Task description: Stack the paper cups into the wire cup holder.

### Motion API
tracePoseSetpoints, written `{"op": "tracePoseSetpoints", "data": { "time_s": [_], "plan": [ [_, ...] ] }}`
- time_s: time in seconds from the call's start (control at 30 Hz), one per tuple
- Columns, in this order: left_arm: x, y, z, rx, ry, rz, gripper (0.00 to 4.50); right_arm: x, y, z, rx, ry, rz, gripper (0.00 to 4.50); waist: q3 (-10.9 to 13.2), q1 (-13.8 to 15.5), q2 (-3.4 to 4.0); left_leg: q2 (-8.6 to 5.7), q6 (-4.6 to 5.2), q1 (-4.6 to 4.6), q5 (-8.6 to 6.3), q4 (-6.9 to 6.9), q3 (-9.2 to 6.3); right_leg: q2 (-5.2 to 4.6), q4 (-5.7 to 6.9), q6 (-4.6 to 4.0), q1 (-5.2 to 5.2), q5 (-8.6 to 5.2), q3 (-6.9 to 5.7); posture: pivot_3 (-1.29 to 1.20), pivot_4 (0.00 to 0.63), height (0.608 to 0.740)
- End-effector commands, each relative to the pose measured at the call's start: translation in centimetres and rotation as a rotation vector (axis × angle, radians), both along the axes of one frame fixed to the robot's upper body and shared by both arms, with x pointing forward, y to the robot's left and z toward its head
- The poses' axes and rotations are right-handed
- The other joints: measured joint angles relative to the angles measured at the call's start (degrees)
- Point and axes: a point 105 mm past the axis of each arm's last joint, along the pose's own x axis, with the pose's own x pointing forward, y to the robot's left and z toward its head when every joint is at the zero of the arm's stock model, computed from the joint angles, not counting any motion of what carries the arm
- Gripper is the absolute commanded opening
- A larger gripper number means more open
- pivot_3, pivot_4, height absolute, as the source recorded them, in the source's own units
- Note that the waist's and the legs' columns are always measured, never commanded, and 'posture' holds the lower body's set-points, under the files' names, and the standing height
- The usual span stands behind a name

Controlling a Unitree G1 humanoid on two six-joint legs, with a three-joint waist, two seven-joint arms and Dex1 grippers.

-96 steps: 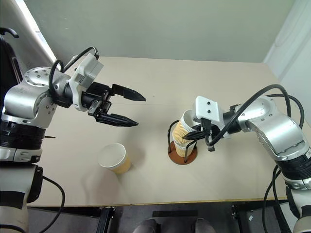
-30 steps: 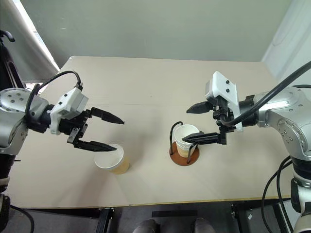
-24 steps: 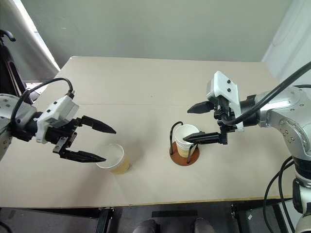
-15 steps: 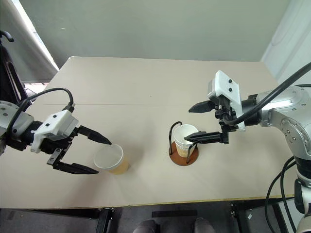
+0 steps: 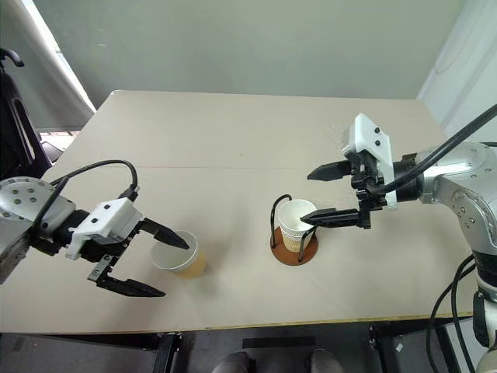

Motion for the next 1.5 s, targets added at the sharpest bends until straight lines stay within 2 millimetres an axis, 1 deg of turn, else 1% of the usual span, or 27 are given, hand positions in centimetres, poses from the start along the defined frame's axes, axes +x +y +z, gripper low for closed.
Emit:
{"op": "tracePoseSetpoints", "data": {
  "time_s": [0.03, 0.23, 0.47, 0.63, 0.77, 0.87, 1.03, 1.27, 1.37, 1.5],
  "plan": [
    [0.0, -0.2, 0.5, 0.016, -0.017, -0.037, 4.5, -0.1, -1.2, 1.3, 0.035, -0.062, -0.015, 4.47, 0.0, -0.02, 0.0, 0.0, 0.0, 0.0, 0.0, 0.0, 0.01, 0.0, 0.01, 0.0, 0.0, 0.0, 0.0, 0.0, 0.15, 0.74],
    [0.5, -0.4, 0.0, 0.025, -0.022, -0.039, 4.5, 0.3, -2.1, 0.7, 0.045, -0.05, -0.051, 4.47, 0.0, -0.05, 0.0, 0.01, 0.0, 0.03, 0.0, -0.03, 0.03, 0.0, 0.03, 0.0, 0.0, 0.0, 0.01, 0.0, 0.15, 0.74],
    [0.2, -0.7, -0.3, 0.065, -0.024, -0.056, 4.5, 0.2, -3.0, 0.3, 0.04, -0.049, -0.079, 4.47, 0.0, -0.03, 0.0, 0.0, 0.0, 0.03, 0.0, -0.03, 0.03, -0.01, 0.02, 0.0, 0.01, 0.0, 0.0, 0.0, 0.15, 0.74],
    [0.7, -0.7, -0.3, 0.098, -0.054, -0.059, 4.5, 0.2, -3.0, 0.3, 0.048, -0.054, -0.09, 4.47, 0.0, -0.05, 0.0, 0.0, 0.0, 0.04, 0.0, -0.03, 0.03, -0.01, 0.03, 0.0, 0.01, 0.0, 0.0, 0.0, 0.15, 0.74],
    [1.1, -0.4, -0.8, 0.158, -0.086, -0.07, 4.5, 0.2, -3.1, 0.3, 0.05, -0.055, -0.096, 4.47, 0.0, -0.04, 0.0, 0.0, 0.0, 0.04, 0.0, -0.03, 0.03, -0.01, 0.03, 0.0, 0.01, 0.0, 0.0, 0.0, 0.15, 0.74],
    [1.3, -0.4, -0.9, 0.17, -0.096, -0.075, 4.5, 0.2, -3.0, 0.4, 0.051, -0.056, -0.098, 4.47, 0.0, -0.05, 0.0, 0.0, 0.0, 0.04, 0.0, -0.03, 0.03, -0.01, 0.03, 0.0, 0.01, 0.0, 0.0, 0.0, 0.15, 0.74],
    [1.4, -0.5, -0.9, 0.177, -0.099, -0.081, 4.5, 0.2, -3.0, 0.3, 0.048, -0.053, -0.1, 4.47, 0.0, -0.04, 0.0, 0.0, 0.0, 0.04, -0.01, -0.03, 0.03, -0.01, 0.03, 0.0, 0.01, 0.0, 0.0, 0.0, 0.15, 0.74],
    [1.1, -0.8, -1.9, 0.208, -0.102, -0.114, 4.5, 0.3, -2.9, 0.0, 0.046, -0.053, -0.103, 4.47, 0.0, -0.04, 0.0, 0.0, 0.0, 0.04, -0.01, -0.03, 0.03, -0.01, 0.03, 0.0, 0.01, 0.0, 0.0, 0.0, 0.15, 0.74],
    [1.0, -0.7, -2.1, 0.213, -0.106, -0.128, 3.88, 0.4, -3.0, -0.1, 0.045, -0.055, -0.105, 4.5, 0.0, -0.05, 0.0, 0.0, 0.0, 0.04, -0.01, -0.03, 0.03, -0.01, 0.03, 0.0, 0.01, 0.0, 0.0, 0.0, 0.15, 0.74],
    [0.8, -0.6, -2.4, 0.219, -0.105, -0.138, 2.46, 0.4, -3.0, -0.1, 0.047, -0.056, -0.108, 4.5, 0.0, -0.05, 0.0, 0.0, 0.0, 0.04, -0.01, -0.03, 0.03, -0.01, 0.03, 0.0, 0.01, 0.0, 0.0, 0.0, 0.15, 0.74]
  ]
}}
